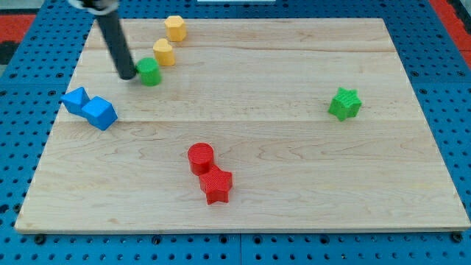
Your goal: Move the green circle towards the green star
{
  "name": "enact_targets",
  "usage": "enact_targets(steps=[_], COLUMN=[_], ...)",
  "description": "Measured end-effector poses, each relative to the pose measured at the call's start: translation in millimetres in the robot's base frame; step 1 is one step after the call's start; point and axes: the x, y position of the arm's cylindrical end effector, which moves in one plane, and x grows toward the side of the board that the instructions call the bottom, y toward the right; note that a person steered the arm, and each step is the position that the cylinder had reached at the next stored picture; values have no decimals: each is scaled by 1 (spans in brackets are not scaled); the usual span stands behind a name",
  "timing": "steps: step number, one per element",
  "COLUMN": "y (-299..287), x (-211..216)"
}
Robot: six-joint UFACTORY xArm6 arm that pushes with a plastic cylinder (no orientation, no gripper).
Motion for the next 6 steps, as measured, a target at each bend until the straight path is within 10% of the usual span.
enact_targets(steps=[4,6], y=[164,243], x=[-25,27])
